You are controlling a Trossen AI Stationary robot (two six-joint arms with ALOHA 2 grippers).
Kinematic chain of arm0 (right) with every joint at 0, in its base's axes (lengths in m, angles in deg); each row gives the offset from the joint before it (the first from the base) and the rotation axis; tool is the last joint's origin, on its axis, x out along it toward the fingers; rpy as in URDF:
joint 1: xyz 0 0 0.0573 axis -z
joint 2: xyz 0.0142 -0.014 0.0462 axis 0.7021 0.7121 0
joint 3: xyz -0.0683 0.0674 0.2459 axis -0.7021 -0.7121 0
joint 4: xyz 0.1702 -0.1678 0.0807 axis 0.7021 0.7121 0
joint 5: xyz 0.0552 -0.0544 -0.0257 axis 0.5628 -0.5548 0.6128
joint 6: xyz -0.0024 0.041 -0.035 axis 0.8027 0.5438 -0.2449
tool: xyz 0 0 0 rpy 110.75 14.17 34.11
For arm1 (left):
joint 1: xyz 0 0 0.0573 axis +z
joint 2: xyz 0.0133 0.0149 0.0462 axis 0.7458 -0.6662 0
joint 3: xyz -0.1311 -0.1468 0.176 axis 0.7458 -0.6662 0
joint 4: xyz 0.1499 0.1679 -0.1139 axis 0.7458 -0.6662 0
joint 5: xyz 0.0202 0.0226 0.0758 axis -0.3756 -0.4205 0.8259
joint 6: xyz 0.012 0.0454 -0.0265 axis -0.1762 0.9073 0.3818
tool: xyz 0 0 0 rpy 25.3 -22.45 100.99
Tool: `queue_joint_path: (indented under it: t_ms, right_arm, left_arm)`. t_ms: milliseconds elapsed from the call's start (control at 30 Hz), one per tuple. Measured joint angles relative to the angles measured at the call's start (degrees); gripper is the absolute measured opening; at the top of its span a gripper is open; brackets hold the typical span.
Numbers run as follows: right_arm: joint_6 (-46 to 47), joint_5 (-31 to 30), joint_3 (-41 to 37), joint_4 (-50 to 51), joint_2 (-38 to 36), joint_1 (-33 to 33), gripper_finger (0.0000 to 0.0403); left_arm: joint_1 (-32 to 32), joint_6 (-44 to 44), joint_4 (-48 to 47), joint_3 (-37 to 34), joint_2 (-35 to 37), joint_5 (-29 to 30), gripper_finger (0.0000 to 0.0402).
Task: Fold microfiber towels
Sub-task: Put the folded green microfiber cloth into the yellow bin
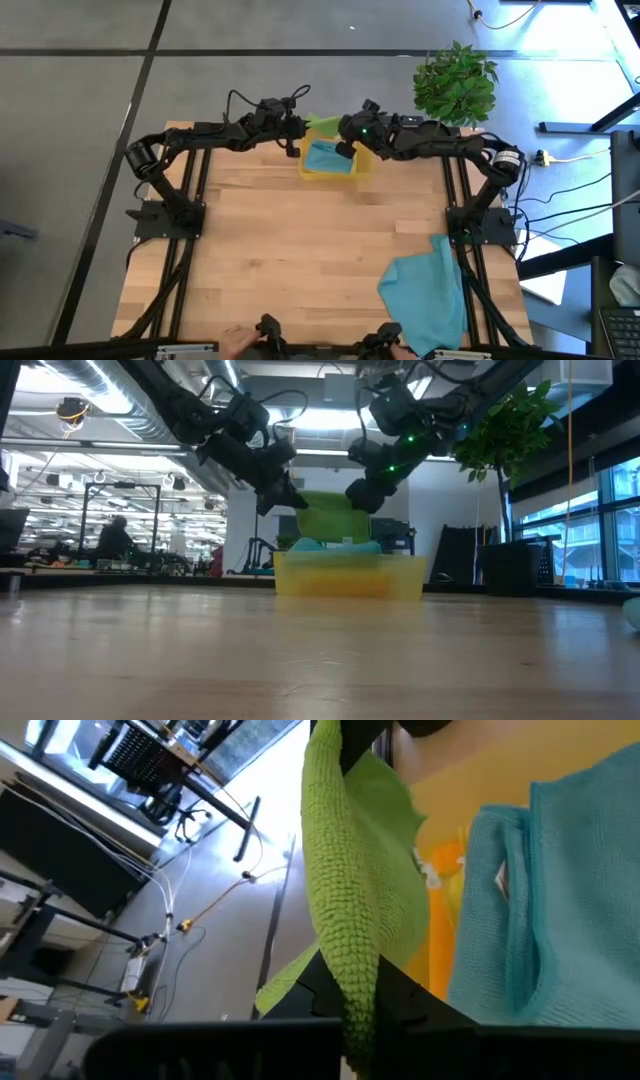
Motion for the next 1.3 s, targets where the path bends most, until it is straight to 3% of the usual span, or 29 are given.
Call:
queue_joint_path:
  t_ms: [333, 567, 1033, 1300]
  right_arm:
    - [0.2, 3.8, -0.1, 3.0, 0.0, 1.0, 0.0016]
    - [1.7, 12.0, -0.1, 9.3, 0.0, 0.3, 0.0016]
    - [2.7, 13.1, -0.1, 16.3, -0.1, -4.0, 0.0017]
    - [4.8, 23.6, -0.1, 18.7, -0.1, -4.1, 0.0023]
  left_arm:
    - [-1.3, 1.1, -3.3, 0.1, -0.7, -0.4, 0.0000]
    - [-3.6, 4.5, -10.3, 0.1, -0.7, -0.4, 0.0000]
    - [-5.8, 6.3, -15.1, 0.0, -0.7, -0.5, 0.0001]
    - [-5.8, 6.3, -19.8, 0.0, -0.7, -2.2, 0.0040]
